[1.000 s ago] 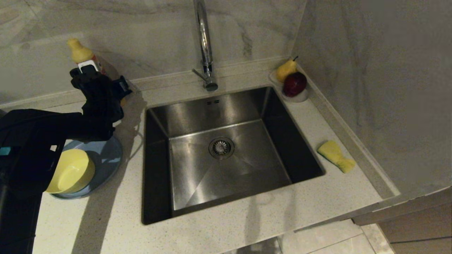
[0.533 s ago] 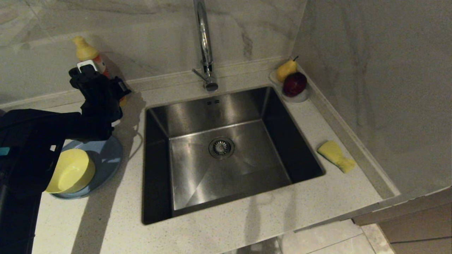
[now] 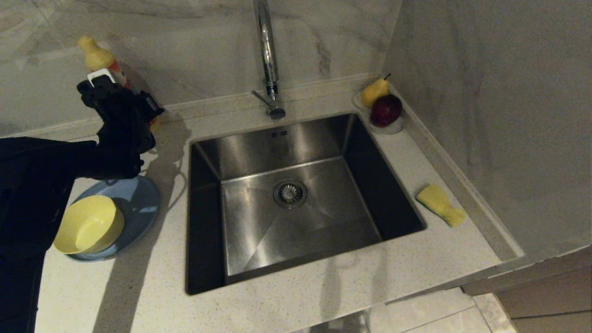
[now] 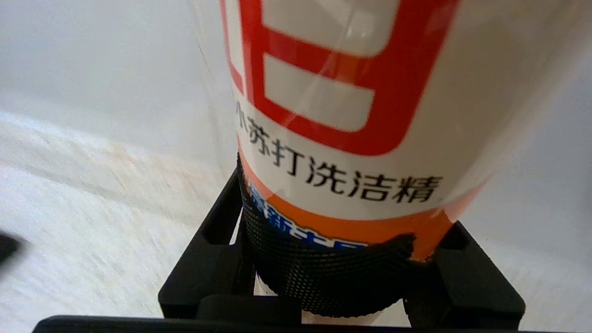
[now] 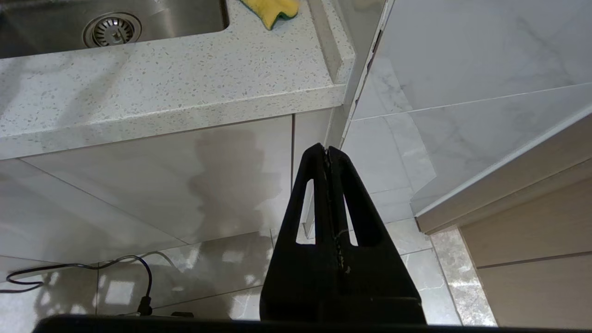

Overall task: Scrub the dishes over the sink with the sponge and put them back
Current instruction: Grab the dish soap, then squeeze it onto the sponge

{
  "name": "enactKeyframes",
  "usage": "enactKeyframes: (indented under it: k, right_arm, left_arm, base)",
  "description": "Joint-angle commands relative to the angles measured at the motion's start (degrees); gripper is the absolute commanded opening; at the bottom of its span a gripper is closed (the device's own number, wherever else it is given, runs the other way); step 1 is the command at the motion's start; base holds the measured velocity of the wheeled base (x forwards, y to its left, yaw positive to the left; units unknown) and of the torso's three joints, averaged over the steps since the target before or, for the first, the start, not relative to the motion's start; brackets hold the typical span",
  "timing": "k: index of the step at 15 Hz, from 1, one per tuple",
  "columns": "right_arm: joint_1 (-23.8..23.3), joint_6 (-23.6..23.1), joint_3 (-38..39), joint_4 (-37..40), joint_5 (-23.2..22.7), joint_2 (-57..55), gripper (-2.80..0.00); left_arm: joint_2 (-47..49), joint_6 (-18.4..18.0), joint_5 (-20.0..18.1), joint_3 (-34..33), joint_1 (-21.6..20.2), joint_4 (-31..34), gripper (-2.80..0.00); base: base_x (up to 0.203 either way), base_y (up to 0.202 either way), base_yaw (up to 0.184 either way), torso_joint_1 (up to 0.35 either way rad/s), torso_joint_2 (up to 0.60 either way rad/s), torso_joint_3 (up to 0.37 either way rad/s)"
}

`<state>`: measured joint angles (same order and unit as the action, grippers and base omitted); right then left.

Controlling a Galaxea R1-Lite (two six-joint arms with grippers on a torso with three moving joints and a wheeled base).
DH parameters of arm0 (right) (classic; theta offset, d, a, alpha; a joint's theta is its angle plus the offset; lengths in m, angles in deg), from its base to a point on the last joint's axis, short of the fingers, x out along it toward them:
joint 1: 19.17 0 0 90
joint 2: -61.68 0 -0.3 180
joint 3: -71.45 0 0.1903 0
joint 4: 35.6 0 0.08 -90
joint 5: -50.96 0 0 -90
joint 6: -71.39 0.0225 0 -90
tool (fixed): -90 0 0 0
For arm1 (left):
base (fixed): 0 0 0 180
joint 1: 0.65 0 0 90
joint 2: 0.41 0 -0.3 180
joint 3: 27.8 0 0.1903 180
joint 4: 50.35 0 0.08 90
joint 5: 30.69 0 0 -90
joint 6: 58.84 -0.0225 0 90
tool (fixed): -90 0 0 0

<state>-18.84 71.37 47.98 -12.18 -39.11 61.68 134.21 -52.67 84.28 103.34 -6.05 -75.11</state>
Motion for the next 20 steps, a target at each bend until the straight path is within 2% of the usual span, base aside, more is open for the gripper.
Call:
enactKeyframes:
  k: [1,7,13,15,17,20]
  right_arm:
    - [0.02,-0.03,0.01,-0.01,-0.01,0.09,-2.8]
    - [0.02,0.02,0.01,-0.04,-0.09,0.09,-2.8]
    - [0.02,0.01,0.01,0.04,-0.01,0.09,-2.8]
    - [0.02,-0.01,0.01,0.0,-0.01,0.09,-2.8]
    - [0.02,0.02,0.01,0.04,-0.01,0.09,-2.8]
    - [0.02,-0.04,0.01,-0.05,-0.06,0.09,-2.8]
  left_arm:
    - [-5.09,0.09,2.02,-0.78,0.16,-0.27,-2.8]
    - [-18.47,-0.03,4.67,-4.71,2.93,5.0,-2.8]
    - [-35.93,-0.46,5.59,-16.24,7.62,12.12,-2.8]
    - [-43.22,-0.54,5.55,-22.4,11.31,15.67,-2.8]
    - [-50.54,-0.64,5.38,-27.15,16.95,21.41,-2.8]
    - [-59.94,-1.18,5.1,-30.18,25.29,33.1,-2.8]
  base:
    - [0.0,0.0,0.0,0.0,0.0,0.0]
    - [0.0,0.0,0.0,0.0,0.0,0.0]
    - [0.0,0.0,0.0,0.0,0.0,0.0]
    - [0.0,0.0,0.0,0.0,0.0,0.0]
    - [0.0,0.0,0.0,0.0,0.0,0.0]
    - [0.0,0.0,0.0,0.0,0.0,0.0]
